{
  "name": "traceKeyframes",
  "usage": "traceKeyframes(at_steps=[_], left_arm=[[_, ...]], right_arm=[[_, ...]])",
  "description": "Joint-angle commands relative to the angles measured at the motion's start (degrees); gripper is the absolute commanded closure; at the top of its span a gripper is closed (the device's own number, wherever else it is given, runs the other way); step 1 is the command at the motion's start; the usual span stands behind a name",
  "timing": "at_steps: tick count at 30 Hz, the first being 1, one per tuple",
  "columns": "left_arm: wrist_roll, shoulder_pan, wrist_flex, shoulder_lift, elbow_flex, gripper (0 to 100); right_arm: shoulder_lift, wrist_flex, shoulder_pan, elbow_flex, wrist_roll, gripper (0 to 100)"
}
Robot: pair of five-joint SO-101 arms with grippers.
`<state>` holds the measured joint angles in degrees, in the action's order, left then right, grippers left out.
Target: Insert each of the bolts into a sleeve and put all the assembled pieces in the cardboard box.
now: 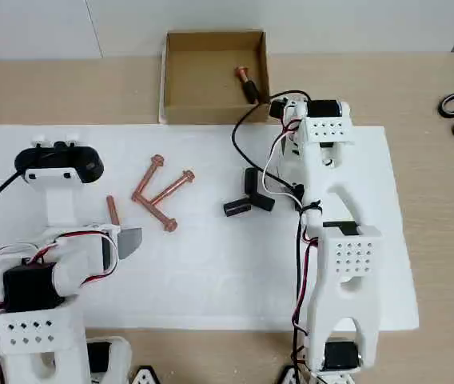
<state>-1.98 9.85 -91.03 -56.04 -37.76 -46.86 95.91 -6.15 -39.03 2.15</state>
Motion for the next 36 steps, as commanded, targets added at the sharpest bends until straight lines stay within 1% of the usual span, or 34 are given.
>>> traceKeyframes(at_steps=[1, 5, 6, 8, 10, 15, 19, 21, 26, 31, 34, 36], left_arm=[[0.18, -0.09, 0.35, -0.62, 2.24, 70], [0.18, -0.09, 0.35, -0.62, 2.24, 70], [0.18, -0.09, 0.35, -0.62, 2.24, 70], [0.18, -0.09, 0.35, -0.62, 2.33, 70], [0.18, -0.09, 0.35, -0.62, 2.42, 70], [0.18, 0.09, 0.18, -0.18, 2.77, 70], [0.18, 0.18, 0.00, 2.64, 3.91, 70], [0.18, 0.18, 0.00, 6.86, 6.64, 70], [-0.18, -0.18, 0.00, 22.95, 18.15, 70], [-5.63, -0.53, 0.00, 42.37, 29.05, 70], [-4.13, -2.02, 0.00, 51.60, 34.86, 70], [0.00, -3.08, 0.26, 56.09, 38.55, 70]], right_arm=[[-0.75, -0.48, -0.31, -0.18, -0.18, 92.0], [-0.66, -0.04, -0.31, -0.18, 0.09, 92.1], [-0.57, -0.04, -0.31, -0.18, 0.18, 93.0], [-0.40, -0.04, -0.04, -0.62, 0.70, 98.7], [1.27, 1.80, -0.04, -2.46, 2.64, 99.0], [13.41, 3.38, 0.13, -3.52, 4.75, 99.5], [25.54, 3.38, -0.31, -0.70, 6.24, 99.5], [29.76, 3.21, -0.66, 1.85, 7.21, 99.5], [32.31, 3.12, -0.66, 7.82, 8.44, 99.5], [32.40, 3.12, -0.66, 10.20, 8.18, 99.5], [32.40, 3.03, -0.92, 10.20, 8.09, 99.5], [32.40, 3.03, -0.92, 10.20, 8.00, 99.5]])
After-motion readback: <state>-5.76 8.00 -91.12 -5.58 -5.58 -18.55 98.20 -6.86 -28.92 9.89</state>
